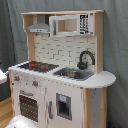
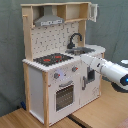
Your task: Play with the kitchen
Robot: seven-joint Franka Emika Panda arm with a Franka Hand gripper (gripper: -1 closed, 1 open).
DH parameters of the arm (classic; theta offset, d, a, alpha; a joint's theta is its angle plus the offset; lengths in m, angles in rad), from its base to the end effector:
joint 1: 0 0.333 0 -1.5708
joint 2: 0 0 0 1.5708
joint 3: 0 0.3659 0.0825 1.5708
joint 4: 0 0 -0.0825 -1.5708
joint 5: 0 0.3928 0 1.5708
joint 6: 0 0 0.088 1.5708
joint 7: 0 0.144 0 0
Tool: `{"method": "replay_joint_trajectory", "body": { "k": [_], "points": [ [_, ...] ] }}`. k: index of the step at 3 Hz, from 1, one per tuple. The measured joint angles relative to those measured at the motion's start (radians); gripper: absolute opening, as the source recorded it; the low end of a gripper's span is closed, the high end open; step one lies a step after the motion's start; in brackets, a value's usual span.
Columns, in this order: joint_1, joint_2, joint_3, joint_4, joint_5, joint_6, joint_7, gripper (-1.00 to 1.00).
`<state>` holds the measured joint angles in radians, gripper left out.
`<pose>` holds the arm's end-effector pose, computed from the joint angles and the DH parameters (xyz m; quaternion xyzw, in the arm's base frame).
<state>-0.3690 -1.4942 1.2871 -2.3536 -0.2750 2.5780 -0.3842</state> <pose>0.1719 0.4861 0.4856 0.4316 0.4980 0.3831 0.6472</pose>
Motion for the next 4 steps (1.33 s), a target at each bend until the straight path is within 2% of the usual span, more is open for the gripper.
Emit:
{"method": "replay_joint_trajectory", "body": {
  "k": [1,2,3,4],
  "points": [
    [0.027,0.000,0.018,-0.064,0.000,0.077,-0.010,1.00],
    [0.044,0.001,0.054,-0.121,0.000,0.160,0.002,1.00],
    [0.030,0.001,0.086,-0.145,0.000,0.239,0.054,1.00],
    [-0.007,0.002,0.123,-0.142,0.001,0.304,0.137,1.00]
  ]
}}
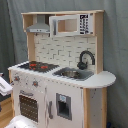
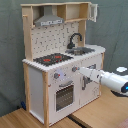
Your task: Play with the kitchen
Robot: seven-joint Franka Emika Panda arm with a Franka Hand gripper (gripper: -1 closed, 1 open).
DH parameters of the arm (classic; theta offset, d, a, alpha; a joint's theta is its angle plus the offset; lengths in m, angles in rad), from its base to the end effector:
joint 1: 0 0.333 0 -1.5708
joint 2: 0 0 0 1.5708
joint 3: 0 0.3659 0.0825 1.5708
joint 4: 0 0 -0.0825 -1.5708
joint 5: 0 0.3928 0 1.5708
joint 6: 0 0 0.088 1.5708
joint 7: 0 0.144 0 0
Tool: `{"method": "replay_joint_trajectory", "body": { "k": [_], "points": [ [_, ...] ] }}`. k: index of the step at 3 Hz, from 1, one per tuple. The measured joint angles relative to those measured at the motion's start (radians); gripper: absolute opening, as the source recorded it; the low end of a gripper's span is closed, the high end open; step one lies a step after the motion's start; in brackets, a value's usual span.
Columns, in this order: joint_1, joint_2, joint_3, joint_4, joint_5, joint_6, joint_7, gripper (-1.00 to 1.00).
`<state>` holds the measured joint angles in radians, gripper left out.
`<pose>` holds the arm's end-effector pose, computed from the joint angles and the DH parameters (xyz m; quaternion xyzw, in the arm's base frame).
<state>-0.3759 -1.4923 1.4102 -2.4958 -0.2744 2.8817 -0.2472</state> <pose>0.1935 0.4767 0.4030 0.3974 0.5597 0.4220 0.5922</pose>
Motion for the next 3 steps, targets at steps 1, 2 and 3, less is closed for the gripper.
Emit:
{"method": "replay_joint_trajectory", "body": {
  "k": [1,2,3],
  "points": [
    [-0.039,-0.002,0.030,0.009,0.000,0.047,0.077,1.00],
    [-0.095,-0.008,0.044,0.040,0.000,0.098,0.165,1.00],
    [-0.152,-0.009,0.044,0.094,0.000,0.123,0.230,1.00]
  ]
}}
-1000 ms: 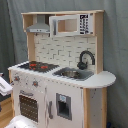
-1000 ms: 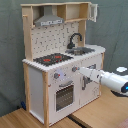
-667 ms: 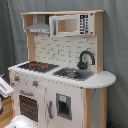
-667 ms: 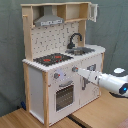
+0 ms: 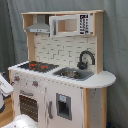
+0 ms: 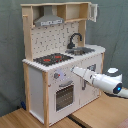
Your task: Play with the kitchen
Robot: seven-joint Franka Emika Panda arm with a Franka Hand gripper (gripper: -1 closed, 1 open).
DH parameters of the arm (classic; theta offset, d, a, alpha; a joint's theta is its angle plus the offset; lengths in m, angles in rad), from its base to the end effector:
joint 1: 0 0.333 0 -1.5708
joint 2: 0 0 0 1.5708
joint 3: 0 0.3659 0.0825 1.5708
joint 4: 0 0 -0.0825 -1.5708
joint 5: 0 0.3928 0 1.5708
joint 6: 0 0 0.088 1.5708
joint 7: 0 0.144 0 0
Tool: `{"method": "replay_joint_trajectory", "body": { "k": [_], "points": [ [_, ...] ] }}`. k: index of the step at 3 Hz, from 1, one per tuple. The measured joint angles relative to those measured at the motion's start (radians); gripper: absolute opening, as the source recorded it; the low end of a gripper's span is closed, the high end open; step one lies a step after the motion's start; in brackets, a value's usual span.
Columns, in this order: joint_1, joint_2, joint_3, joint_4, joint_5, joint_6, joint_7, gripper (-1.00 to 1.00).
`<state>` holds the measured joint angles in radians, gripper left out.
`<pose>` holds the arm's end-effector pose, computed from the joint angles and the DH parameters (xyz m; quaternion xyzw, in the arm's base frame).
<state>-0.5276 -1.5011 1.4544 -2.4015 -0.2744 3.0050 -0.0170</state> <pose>0.2315 0.5120 0.3841 0.4306 0.5402 0.4898 0.5319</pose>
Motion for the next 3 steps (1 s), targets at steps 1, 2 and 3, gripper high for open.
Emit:
{"method": "replay_joint_trajectory", "body": {
  "k": [1,2,3],
  "points": [
    [-0.055,0.000,0.001,0.062,0.000,0.010,0.059,1.00],
    [-0.111,0.000,0.020,0.112,0.000,0.014,0.134,1.00],
    [-0.157,-0.006,0.057,0.125,0.000,0.021,0.223,1.00]
  ]
}}
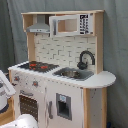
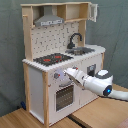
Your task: Play with the kitchen
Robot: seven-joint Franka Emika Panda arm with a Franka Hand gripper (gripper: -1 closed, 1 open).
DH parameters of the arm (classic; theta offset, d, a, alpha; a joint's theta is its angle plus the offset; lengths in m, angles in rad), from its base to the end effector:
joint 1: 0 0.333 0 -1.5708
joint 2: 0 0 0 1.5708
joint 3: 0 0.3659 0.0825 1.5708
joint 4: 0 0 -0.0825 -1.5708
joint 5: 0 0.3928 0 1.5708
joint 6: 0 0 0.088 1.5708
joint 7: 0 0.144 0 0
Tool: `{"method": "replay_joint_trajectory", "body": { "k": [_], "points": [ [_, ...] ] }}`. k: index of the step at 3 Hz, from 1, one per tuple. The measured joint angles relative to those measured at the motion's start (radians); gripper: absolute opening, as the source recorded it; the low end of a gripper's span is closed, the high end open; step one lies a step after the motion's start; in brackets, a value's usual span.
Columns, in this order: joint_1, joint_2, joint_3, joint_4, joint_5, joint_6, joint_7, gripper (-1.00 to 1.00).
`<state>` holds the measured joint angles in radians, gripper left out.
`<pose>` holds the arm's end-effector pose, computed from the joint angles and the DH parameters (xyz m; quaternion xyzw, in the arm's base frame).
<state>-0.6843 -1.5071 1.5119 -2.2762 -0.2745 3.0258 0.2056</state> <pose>0.2796 0.5410 0.3569 0.4822 0.5049 0.5272 0.4843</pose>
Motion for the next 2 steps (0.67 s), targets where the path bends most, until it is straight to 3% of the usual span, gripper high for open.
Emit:
{"method": "replay_joint_trajectory", "body": {
  "k": [1,2],
  "points": [
    [-0.053,-0.007,0.015,0.036,0.000,0.006,0.082,1.00],
    [-0.128,-0.007,0.016,0.106,0.000,0.006,0.110,1.00]
  ]
}}
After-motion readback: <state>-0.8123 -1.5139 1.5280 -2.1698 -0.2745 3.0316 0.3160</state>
